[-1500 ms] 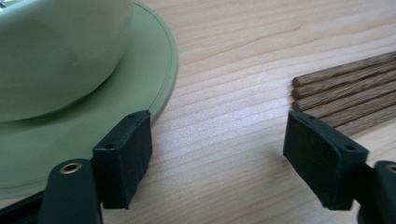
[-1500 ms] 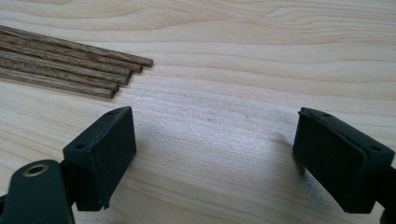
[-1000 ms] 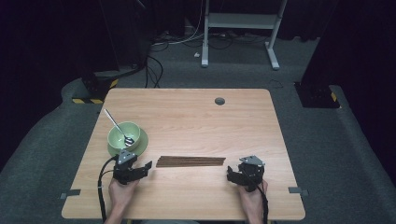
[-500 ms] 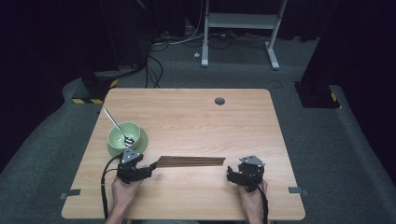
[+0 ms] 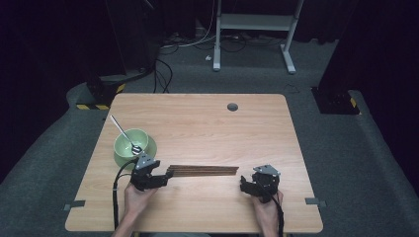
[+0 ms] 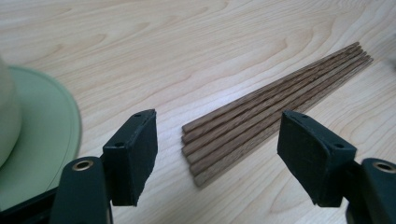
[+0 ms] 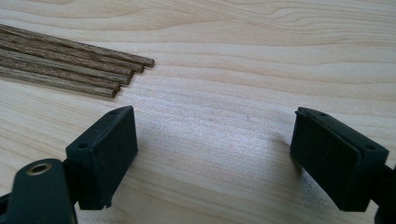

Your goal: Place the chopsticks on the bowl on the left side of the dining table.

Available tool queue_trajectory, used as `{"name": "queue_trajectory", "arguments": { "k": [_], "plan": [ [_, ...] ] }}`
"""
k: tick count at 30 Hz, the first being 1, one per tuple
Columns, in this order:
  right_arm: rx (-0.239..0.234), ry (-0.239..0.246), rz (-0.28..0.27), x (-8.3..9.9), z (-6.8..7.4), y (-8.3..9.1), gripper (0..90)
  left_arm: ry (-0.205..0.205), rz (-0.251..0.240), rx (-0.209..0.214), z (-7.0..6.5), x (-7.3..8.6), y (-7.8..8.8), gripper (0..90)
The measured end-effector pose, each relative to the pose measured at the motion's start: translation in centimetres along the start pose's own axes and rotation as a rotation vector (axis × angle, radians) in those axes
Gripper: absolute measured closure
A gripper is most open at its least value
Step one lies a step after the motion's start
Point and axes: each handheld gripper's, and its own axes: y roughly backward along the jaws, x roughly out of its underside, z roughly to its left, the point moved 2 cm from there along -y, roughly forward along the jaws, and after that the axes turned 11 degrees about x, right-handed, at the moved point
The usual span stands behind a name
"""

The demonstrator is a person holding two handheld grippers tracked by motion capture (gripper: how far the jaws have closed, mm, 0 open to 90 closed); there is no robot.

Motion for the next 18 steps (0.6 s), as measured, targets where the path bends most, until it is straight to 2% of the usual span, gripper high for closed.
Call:
{"name": "queue_trajectory", "arguments": {
  "k": [4,12,18],
  "plan": [
    [0.0,0.0,0.0,0.0,0.0,0.0,14.0,-0.017,0.006,0.011,-0.2,-0.5,-0.4,28.8],
    [0.001,0.001,0.0,0.0,0.0,0.0,14.1,-0.019,0.008,0.045,-0.6,-1.5,-1.1,27.4],
    [0.0,0.0,-0.001,0.0,0.0,0.0,14.2,-0.031,0.033,0.055,-0.9,-2.0,-1.9,26.8]
  ]
}}
